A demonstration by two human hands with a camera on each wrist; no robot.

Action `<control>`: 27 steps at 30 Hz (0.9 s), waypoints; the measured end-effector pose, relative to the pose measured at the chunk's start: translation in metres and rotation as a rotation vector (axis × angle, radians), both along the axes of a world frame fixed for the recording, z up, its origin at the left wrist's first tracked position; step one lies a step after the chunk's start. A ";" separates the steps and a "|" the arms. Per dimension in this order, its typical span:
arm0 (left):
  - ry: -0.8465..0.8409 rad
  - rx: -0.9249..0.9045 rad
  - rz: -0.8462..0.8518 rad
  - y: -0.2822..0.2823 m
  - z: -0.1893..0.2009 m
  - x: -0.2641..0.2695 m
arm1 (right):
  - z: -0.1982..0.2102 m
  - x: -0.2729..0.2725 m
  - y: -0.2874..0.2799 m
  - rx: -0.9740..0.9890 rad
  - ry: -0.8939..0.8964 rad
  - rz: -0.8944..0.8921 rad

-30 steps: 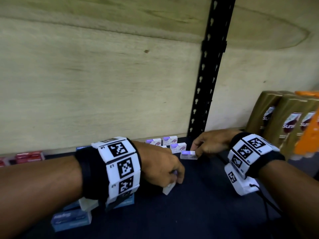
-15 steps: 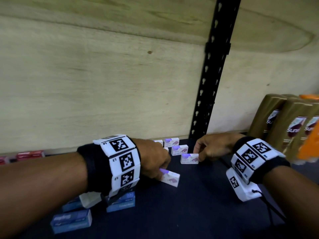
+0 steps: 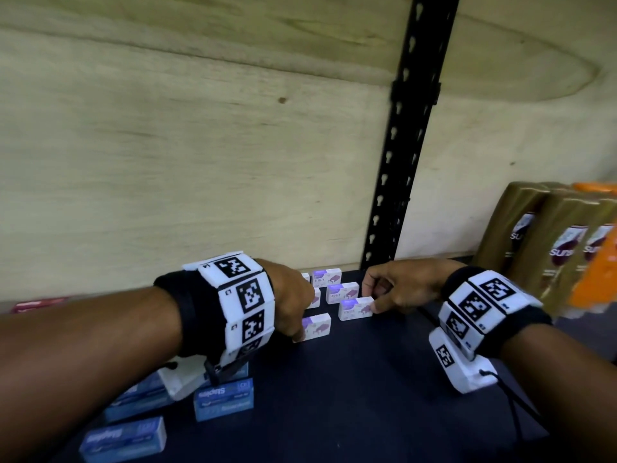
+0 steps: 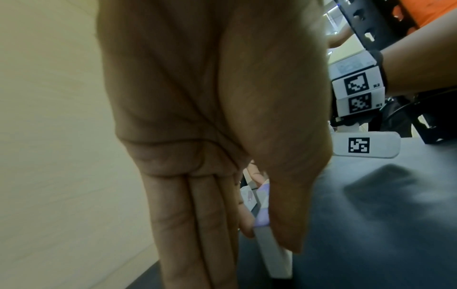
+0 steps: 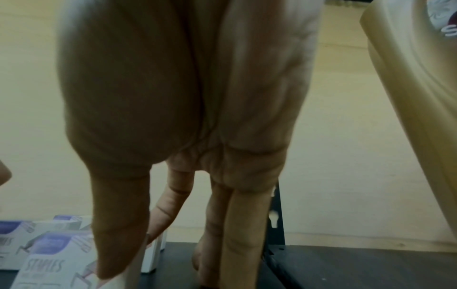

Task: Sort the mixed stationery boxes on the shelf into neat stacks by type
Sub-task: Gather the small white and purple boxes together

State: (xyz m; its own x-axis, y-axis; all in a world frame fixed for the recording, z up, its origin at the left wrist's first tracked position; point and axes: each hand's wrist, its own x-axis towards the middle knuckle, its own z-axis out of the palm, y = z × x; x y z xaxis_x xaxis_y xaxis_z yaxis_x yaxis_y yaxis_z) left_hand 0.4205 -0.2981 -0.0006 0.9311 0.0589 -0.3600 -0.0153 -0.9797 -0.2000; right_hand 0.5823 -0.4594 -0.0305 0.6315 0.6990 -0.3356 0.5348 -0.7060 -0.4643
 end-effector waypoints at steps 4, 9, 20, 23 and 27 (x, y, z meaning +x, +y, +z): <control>-0.051 -0.036 -0.042 0.005 -0.002 0.007 | 0.000 0.000 0.000 0.010 0.020 0.004; -0.130 -0.045 -0.096 0.010 -0.005 0.013 | 0.003 -0.002 -0.001 -0.008 0.005 0.002; -0.157 -0.086 -0.107 0.007 -0.008 0.016 | 0.004 -0.006 0.001 0.003 0.023 0.036; -0.196 -0.095 -0.109 0.006 -0.010 0.016 | 0.005 -0.008 0.002 -0.004 0.026 0.045; -0.192 -0.085 -0.091 0.007 -0.010 0.017 | 0.007 -0.009 0.003 -0.008 0.007 0.034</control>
State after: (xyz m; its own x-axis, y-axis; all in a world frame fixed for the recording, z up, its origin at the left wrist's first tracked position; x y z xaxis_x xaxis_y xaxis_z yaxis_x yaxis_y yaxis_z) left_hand 0.4373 -0.2912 -0.0102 0.9831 -0.0512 -0.1760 -0.0739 -0.9894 -0.1248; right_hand 0.5733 -0.4564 -0.0235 0.6052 0.7171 -0.3457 0.5553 -0.6915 -0.4621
